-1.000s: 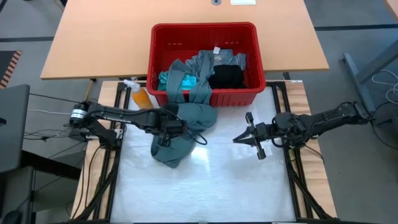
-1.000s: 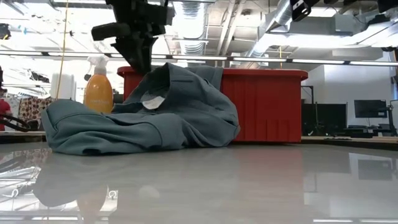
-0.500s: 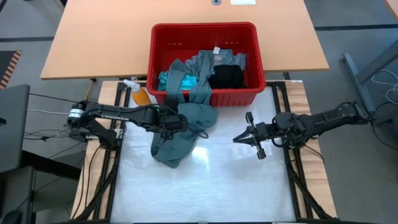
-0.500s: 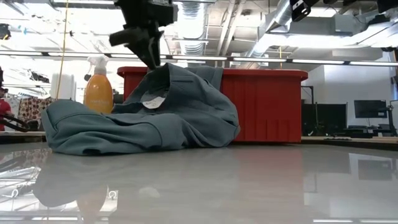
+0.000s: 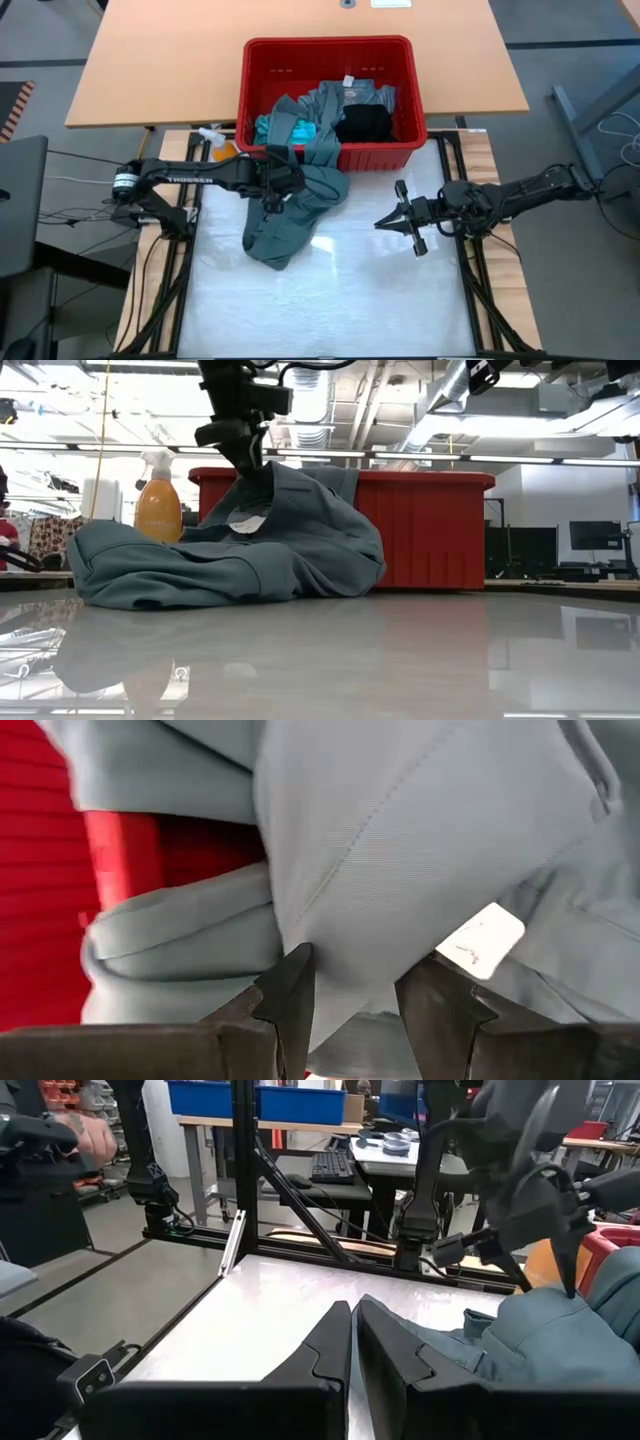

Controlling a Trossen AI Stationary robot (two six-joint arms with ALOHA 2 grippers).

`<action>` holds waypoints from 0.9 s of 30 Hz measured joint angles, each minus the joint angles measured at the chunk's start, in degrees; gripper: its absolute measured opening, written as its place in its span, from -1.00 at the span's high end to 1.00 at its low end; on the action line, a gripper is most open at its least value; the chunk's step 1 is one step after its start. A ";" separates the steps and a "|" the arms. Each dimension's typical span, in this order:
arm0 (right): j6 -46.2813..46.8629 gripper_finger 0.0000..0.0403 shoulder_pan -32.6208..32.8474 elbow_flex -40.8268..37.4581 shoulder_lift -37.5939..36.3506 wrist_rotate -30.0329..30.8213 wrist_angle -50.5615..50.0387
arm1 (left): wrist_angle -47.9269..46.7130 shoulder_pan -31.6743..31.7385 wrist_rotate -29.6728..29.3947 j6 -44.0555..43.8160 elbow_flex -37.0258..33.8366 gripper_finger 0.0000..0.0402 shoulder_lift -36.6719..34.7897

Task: Fold Laundry from Bin
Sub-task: Remove the gray pants from the red bin on the table

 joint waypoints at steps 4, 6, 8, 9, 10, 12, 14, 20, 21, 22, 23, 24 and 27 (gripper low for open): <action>0.00 0.76 0.00 0.00 0.00 0.00 0.02 | 2.97 1.15 -0.10 -0.24 -0.50 0.49 0.70; -0.05 0.76 0.00 0.00 0.00 0.00 -0.10 | 3.00 1.35 -0.13 -0.26 -1.42 0.69 0.87; -0.15 0.76 -0.02 0.00 0.00 0.00 -0.14 | 3.53 1.10 -0.32 -0.64 -1.86 0.91 0.93; -0.15 0.76 -0.07 0.00 0.00 0.00 -0.20 | 3.78 0.81 -0.32 -1.42 -1.86 0.94 0.94; -0.15 0.76 -0.07 0.00 0.00 0.00 -0.20 | 3.71 0.31 -0.42 -2.18 -1.86 0.96 0.96; -0.23 0.76 -0.07 0.00 0.00 0.00 -0.28 | 3.60 -1.20 -0.64 -3.04 -1.88 0.99 0.55; -1.34 0.76 -0.07 0.00 -0.02 0.00 -0.44 | 3.47 -3.29 -1.56 -3.96 -1.61 0.99 -0.42; -2.38 0.76 -0.07 0.00 -0.08 0.00 -0.57 | 3.77 -11.29 -3.65 -8.79 1.68 1.00 -3.65; -2.38 0.76 -0.07 0.00 -0.09 0.00 -0.57 | 3.87 -12.93 -3.91 -9.86 2.39 1.00 -4.24; -2.38 0.76 -0.05 0.00 -0.09 0.00 -0.57 | 4.30 -14.67 -4.38 -11.04 3.05 1.00 -4.88; -2.36 0.76 0.00 0.00 -0.09 0.00 -0.58 | 5.09 -16.43 -4.76 -12.13 3.54 1.00 -5.55; -2.21 0.76 0.05 0.00 -0.09 0.00 -0.57 | 6.09 -18.28 -5.00 -13.02 3.87 1.00 -6.25; -1.15 0.76 0.07 0.00 -0.09 0.00 -0.59 | 11.09 -24.47 -5.98 -15.41 4.01 1.00 -8.44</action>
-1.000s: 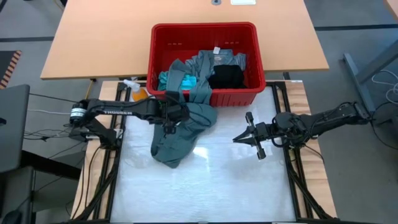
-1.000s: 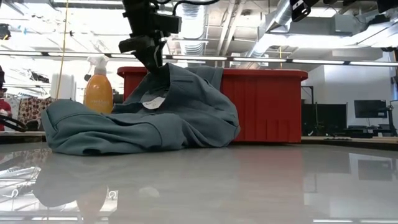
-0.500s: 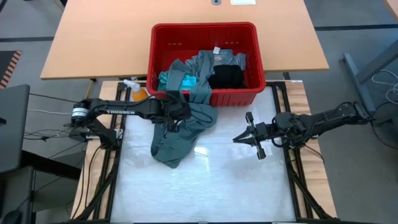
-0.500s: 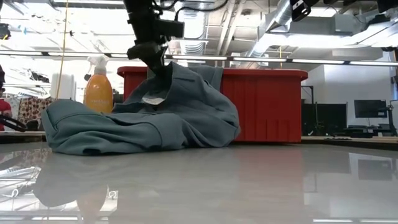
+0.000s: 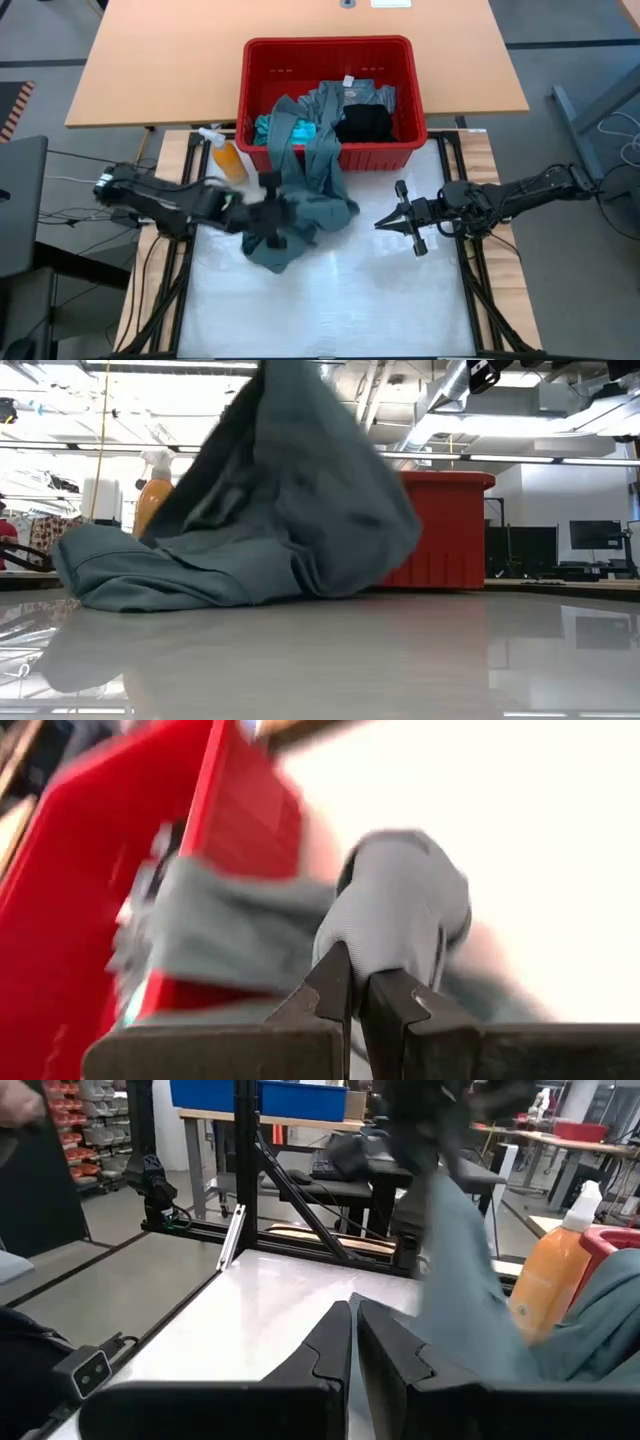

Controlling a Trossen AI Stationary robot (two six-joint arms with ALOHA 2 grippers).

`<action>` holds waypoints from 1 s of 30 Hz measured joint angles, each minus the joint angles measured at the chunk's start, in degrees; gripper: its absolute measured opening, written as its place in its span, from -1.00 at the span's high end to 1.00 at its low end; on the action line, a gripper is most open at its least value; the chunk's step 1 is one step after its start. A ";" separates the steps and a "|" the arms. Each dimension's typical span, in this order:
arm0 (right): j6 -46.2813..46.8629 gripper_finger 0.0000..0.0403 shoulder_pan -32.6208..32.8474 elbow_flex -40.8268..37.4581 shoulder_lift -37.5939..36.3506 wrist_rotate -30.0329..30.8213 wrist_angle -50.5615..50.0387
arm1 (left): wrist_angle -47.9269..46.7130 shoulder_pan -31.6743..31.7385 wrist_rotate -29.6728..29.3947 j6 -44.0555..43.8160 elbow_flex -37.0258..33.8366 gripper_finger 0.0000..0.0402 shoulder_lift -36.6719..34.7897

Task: Fold Laundry from Bin
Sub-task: Remove the gray pants from the red bin on the table

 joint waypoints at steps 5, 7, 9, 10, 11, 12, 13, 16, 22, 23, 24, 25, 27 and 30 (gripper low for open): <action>0.25 0.76 0.00 0.00 0.00 0.00 0.12 | 7.66 -11.11 -7.40 -2.84 -0.23 1.00 -1.33; 1.82 0.76 0.02 0.00 0.04 -0.02 0.76 | 9.08 -15.61 -10.78 -3.89 -0.31 1.00 -0.97; 3.42 0.76 0.54 0.00 0.43 -0.03 1.48 | 10.64 -19.59 -13.69 -5.19 -0.36 1.00 -0.87; 3.59 0.76 1.09 0.00 0.72 -0.04 1.62 | 11.80 -21.33 -15.31 -5.78 -0.36 1.00 -0.59; 3.59 0.76 1.91 0.00 1.08 -0.04 1.65 | 13.48 -22.68 -17.20 -5.88 -0.36 1.00 -0.25; 3.57 0.76 2.80 0.00 1.61 -0.03 1.91 | 15.08 -24.24 -19.24 -5.43 -0.36 1.00 0.06; 3.39 0.76 3.65 0.00 2.31 -0.03 2.83 | 16.58 -26.04 -20.66 -4.50 -0.38 1.00 0.21; 2.69 0.76 6.20 0.00 5.38 -0.02 8.06 | 25.96 -29.77 -22.08 -0.19 -0.39 1.00 0.72; -0.18 0.76 9.10 0.00 13.95 -0.02 21.24 | 44.34 -35.94 -28.27 14.93 -0.36 1.00 3.23; -0.17 0.76 9.36 0.00 14.91 -0.02 22.40 | 47.38 -36.44 -28.68 17.04 -0.36 1.00 3.52; 0.05 0.76 9.66 0.02 15.59 -0.02 23.20 | 49.88 -36.83 -28.61 18.88 -0.03 1.00 3.83; 0.52 0.76 10.14 0.21 16.29 -0.02 23.62 | 52.29 -37.01 -27.98 20.44 0.79 1.00 4.20; 1.47 0.76 11.27 1.24 17.47 0.01 23.71 | 54.67 -37.17 -24.33 23.14 3.31 1.00 4.91; 1.34 0.76 13.68 3.94 20.25 0.00 24.08 | 54.76 -38.76 -18.82 26.28 8.82 1.00 6.39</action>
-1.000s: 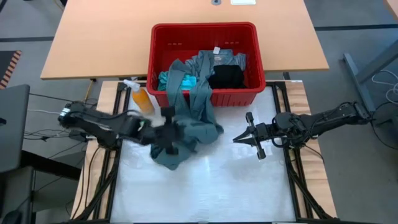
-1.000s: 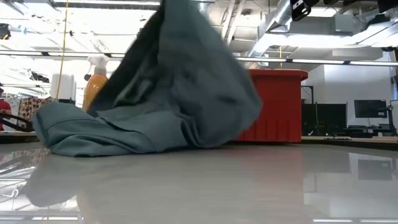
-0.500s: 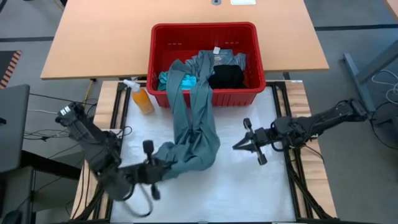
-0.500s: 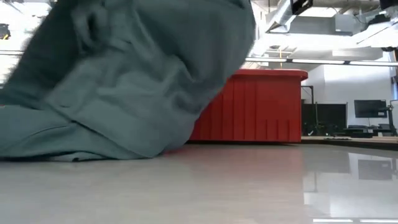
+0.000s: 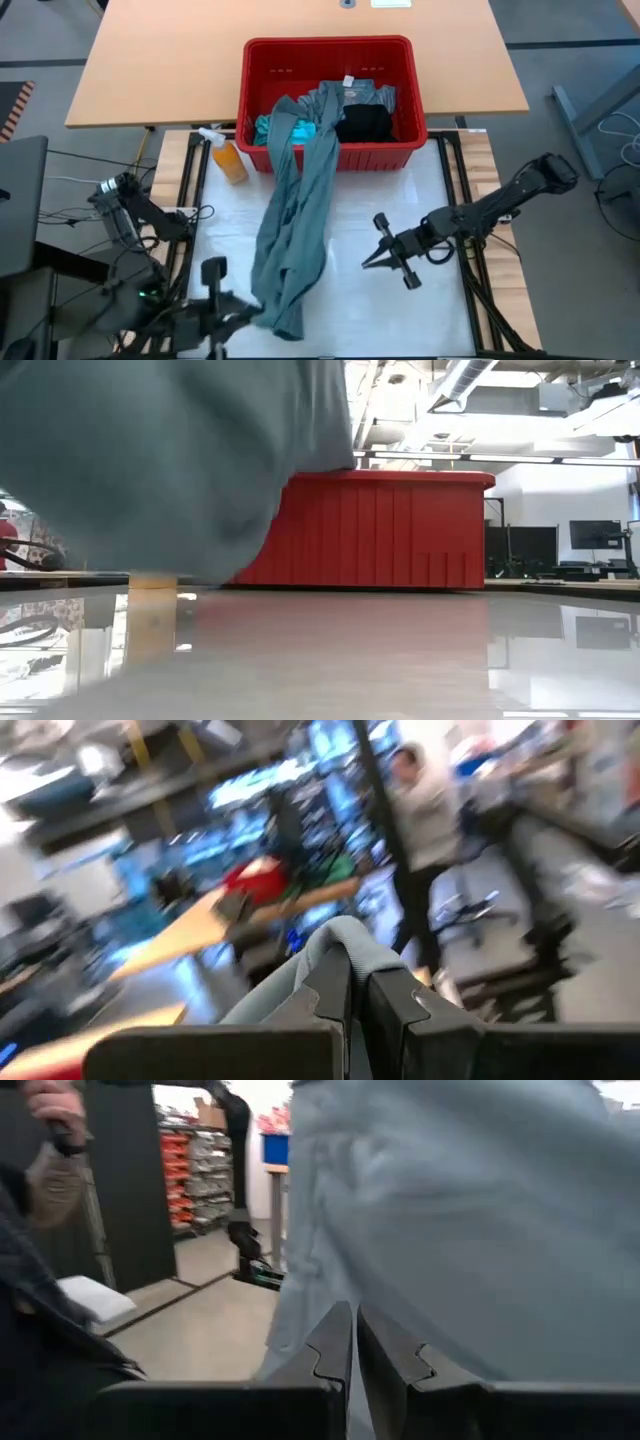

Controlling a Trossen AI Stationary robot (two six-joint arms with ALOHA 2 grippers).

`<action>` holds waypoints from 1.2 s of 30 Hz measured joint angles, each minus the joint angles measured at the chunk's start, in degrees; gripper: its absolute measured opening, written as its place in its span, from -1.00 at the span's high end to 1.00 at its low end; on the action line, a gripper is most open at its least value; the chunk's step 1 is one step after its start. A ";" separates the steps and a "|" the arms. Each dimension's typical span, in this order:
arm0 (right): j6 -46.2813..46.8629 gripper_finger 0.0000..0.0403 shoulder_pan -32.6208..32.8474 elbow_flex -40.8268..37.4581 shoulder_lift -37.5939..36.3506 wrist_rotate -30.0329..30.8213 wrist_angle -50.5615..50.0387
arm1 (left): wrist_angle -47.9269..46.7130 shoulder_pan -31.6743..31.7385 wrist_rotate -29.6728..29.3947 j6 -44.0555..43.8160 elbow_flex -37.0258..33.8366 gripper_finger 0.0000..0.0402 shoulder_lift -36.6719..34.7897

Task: Fold Laundry from Bin
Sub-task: Remove the gray pants from the red bin on the table

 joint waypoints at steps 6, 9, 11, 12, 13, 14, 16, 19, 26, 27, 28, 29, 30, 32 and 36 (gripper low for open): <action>-3.99 0.76 3.64 5.49 8.43 0.00 -0.97 | -0.80 -3.00 6.26 7.95 8.30 1.00 4.55; -4.67 0.76 4.34 7.37 10.73 0.13 -3.53 | -0.93 -3.18 3.73 9.84 8.70 1.00 5.85; -4.67 0.76 4.31 8.43 11.39 0.92 -5.77 | -1.83 -3.10 -0.70 9.11 8.70 1.00 6.30; -4.71 0.76 4.29 8.74 11.42 1.83 -6.49 | -2.27 -2.80 -2.91 8.33 8.70 1.00 6.46; -5.13 0.76 4.28 8.79 11.35 3.49 -7.02 | -2.34 -2.49 -4.72 7.72 8.70 1.00 6.67; -6.16 0.76 4.18 8.76 11.31 5.69 -7.07 | -2.57 -2.37 -5.91 6.96 8.70 1.00 6.77; -9.02 0.76 3.50 8.76 10.98 13.07 -6.88 | -4.63 -2.24 -6.70 4.52 8.70 1.00 6.79; -10.73 0.78 0.03 8.74 10.52 22.78 -2.02 | -9.53 -2.46 -5.68 -0.36 8.72 1.00 6.79; -5.09 0.92 -16.32 8.77 11.16 14.61 4.73 | -20.12 -2.92 -2.98 -9.45 8.72 1.00 6.79; -3.25 0.93 -18.99 8.87 12.14 12.51 5.93 | -21.08 -2.90 -3.12 -9.85 8.72 1.00 6.79; -1.60 0.93 -21.24 8.96 13.35 10.26 6.27 | -21.56 -2.86 -3.24 -10.05 8.72 1.00 6.79; -0.03 0.93 -23.63 9.13 15.34 7.86 5.84 | -21.59 -2.73 -3.60 -9.61 8.72 1.00 6.79; 1.24 0.92 -25.70 9.64 17.64 5.88 5.05 | -21.50 -2.52 -3.66 -8.90 8.72 1.00 6.79; 1.80 0.91 -28.19 11.05 22.20 2.75 3.56 | -21.22 -2.36 -3.64 -7.63 8.72 1.00 6.79; 1.58 0.90 -29.79 15.53 28.68 0.11 2.27 | -20.35 -2.45 -4.12 -5.55 8.72 1.00 6.79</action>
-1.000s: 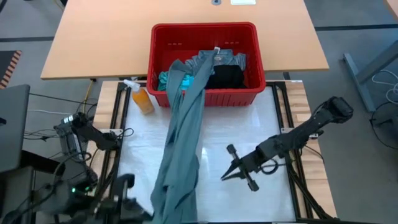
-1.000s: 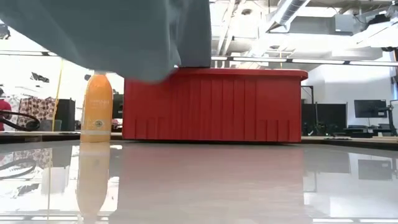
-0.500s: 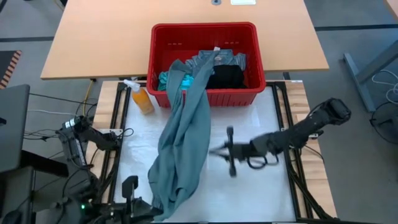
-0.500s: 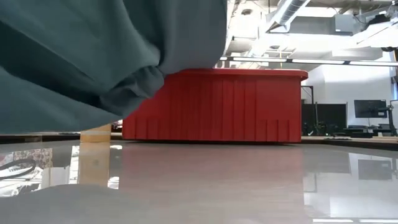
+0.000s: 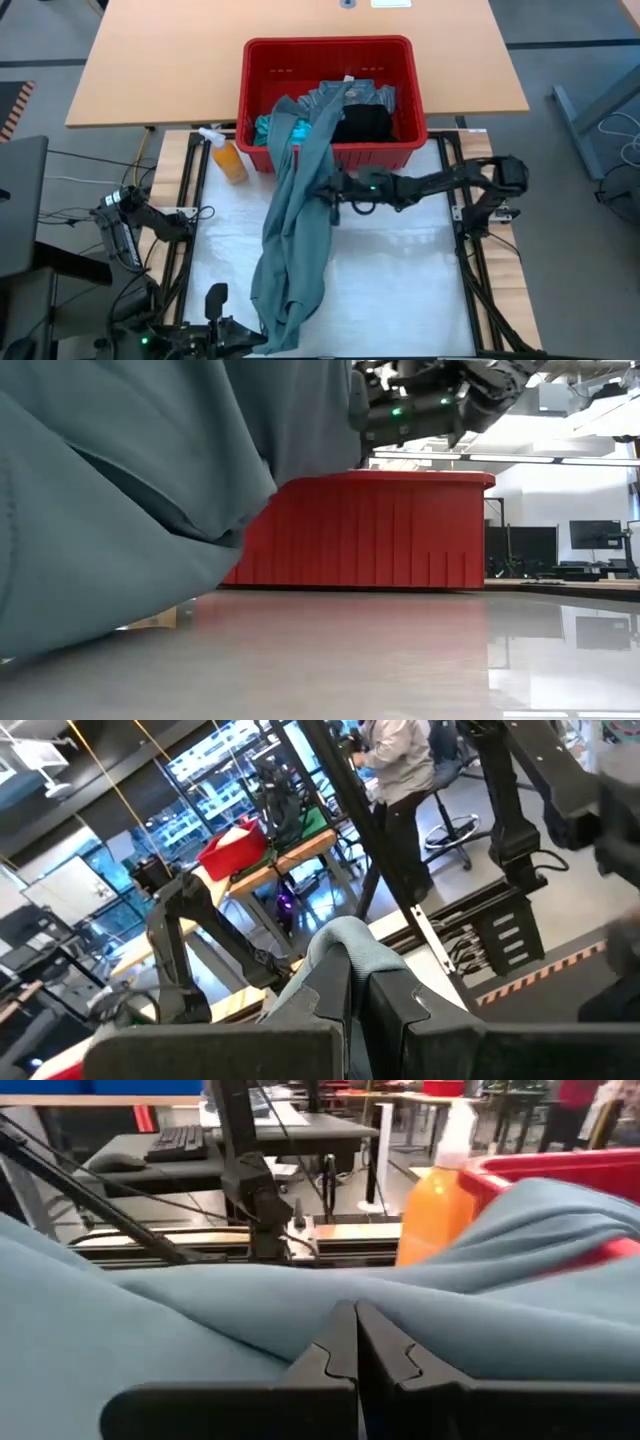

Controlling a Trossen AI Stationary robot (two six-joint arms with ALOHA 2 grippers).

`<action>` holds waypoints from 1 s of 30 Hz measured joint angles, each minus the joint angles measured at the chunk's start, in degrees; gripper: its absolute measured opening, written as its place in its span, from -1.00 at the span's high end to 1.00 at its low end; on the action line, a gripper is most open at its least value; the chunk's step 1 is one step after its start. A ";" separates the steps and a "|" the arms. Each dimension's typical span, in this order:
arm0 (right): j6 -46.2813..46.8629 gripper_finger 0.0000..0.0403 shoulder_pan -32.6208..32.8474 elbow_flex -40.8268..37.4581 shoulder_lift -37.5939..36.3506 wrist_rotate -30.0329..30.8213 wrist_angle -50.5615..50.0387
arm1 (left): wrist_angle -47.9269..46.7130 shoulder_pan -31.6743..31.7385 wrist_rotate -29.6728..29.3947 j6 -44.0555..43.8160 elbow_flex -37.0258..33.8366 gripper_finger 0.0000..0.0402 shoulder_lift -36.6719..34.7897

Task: Fold Laundry from Bin
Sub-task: Remove the gray pants from the red bin on the table

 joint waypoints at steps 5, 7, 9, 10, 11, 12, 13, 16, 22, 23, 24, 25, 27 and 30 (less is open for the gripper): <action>-0.15 0.91 1.45 1.86 3.43 -6.22 -17.27 | 2.95 -1.60 -6.02 3.52 0.00 1.00 -0.04; -0.11 0.91 2.56 1.88 2.98 -6.43 -26.17 | 3.03 -1.86 -9.92 5.64 0.00 1.00 -0.07; 0.48 0.91 4.07 1.18 1.86 -6.65 -33.86 | 3.01 -1.83 -14.72 7.92 0.00 1.00 -0.05; 1.06 0.91 4.96 0.29 1.03 -7.37 -36.42 | 2.99 -1.72 -17.40 9.02 0.00 1.00 -0.04; 2.02 0.91 5.96 -0.80 0.02 -7.98 -38.62 | 2.93 -1.49 -19.58 10.07 0.00 1.00 -0.07; 3.17 0.91 6.98 -1.87 -1.08 -8.80 -40.39 | 2.64 -1.17 -21.05 11.02 0.00 1.00 -0.09; 4.42 0.91 8.13 -3.03 -2.40 -9.56 -41.07 | 2.44 -0.95 -21.99 11.61 0.02 1.00 -0.11; 8.49 0.91 12.10 -7.31 -6.56 -13.69 -40.99 | 1.61 -0.64 -22.47 12.94 0.02 1.00 -0.46; 16.25 0.91 21.63 -16.29 -14.55 -17.27 -34.44 | -4.49 -0.28 -22.02 9.86 0.02 1.00 -2.45; 17.10 0.91 22.63 -17.44 -16.14 -16.13 -32.96 | -5.97 -0.10 -21.99 8.55 0.02 1.00 -2.79; 17.33 0.91 23.30 -18.30 -17.87 -14.40 -32.04 | -7.48 -0.06 -22.00 7.11 0.02 1.00 -3.22; 17.29 0.91 23.84 -18.86 -19.43 -12.42 -31.79 | -8.78 -0.05 -21.98 5.68 0.02 1.00 -3.65; 15.68 0.90 23.98 -19.56 -22.96 -9.37 -30.38 | -11.52 0.33 -21.97 2.63 0.04 1.00 -4.45; 9.41 0.89 22.61 -19.60 -27.57 -7.59 -24.62 | -15.32 0.76 -20.46 -1.52 0.07 1.00 -5.24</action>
